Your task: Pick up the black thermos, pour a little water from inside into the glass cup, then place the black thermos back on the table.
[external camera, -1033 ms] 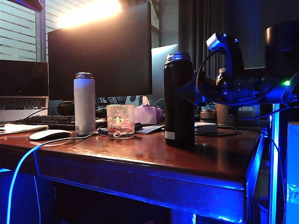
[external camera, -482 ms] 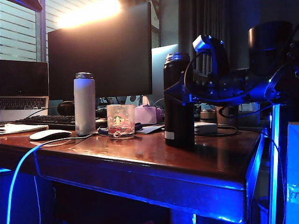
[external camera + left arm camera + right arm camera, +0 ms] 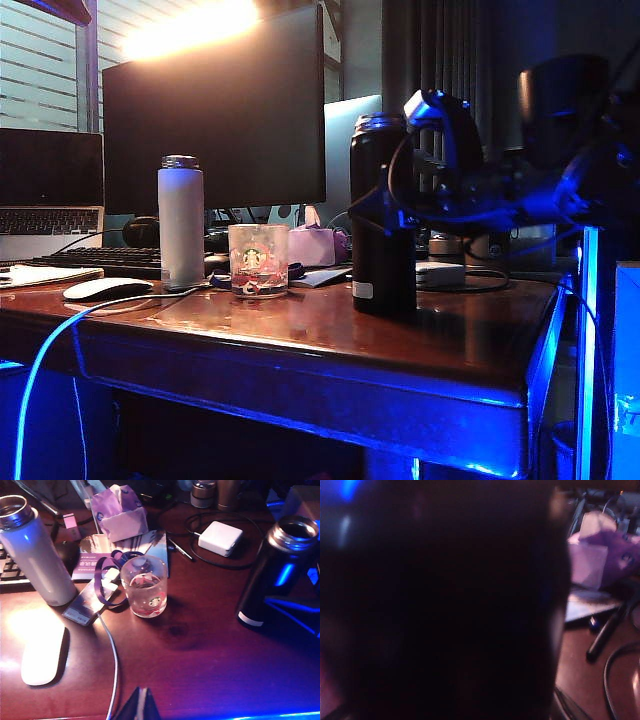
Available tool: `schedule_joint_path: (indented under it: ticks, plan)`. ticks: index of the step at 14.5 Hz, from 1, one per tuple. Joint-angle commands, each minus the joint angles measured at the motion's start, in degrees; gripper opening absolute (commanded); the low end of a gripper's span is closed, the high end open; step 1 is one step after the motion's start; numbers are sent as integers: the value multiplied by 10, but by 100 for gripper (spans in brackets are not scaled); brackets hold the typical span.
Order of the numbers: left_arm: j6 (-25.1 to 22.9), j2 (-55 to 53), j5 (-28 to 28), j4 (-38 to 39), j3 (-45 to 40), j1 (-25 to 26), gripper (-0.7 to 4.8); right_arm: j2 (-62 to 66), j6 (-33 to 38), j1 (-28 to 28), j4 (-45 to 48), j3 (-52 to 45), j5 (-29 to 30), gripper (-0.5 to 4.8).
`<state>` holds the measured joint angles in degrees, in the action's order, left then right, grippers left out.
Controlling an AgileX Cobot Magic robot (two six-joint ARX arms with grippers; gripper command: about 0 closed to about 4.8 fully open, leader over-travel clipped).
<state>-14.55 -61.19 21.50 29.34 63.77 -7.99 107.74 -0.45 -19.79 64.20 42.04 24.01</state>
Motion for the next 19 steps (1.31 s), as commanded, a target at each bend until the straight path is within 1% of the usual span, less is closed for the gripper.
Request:
schedule_joint_path:
  ticks: [1, 2, 5, 6, 7, 8, 17, 18, 19]
  plan:
    - [0, 1, 2, -7, 3, 0, -5, 0, -1, -3, -9, 15, -3, 479]
    - [0, 1, 2, -6, 3, 0, -5, 2, -9, -3, -10, 15, -14, 479]
    - [0, 1, 2, -6, 3, 0, -5, 12, -12, -3, -10, 19, -19, 474]
    - [0, 1, 2, -6, 3, 0, -5, 13, -12, -3, -12, 23, -21, 397]
    - [0, 1, 2, -6, 3, 0, -5, 14, -12, -3, -12, 28, -20, 304]
    - [0, 1, 2, -6, 3, 0, -5, 14, -12, -3, -13, 33, -20, 244]
    - [0, 1, 2, 2, 3, 0, -5, 14, -13, -6, -5, 36, -25, 241]
    - [0, 1, 2, 2, 3, 0, -5, 14, -12, -7, 3, 36, -29, 241]
    - [0, 1, 2, 2, 3, 0, -5, 14, -12, -10, 4, 36, -51, 241]
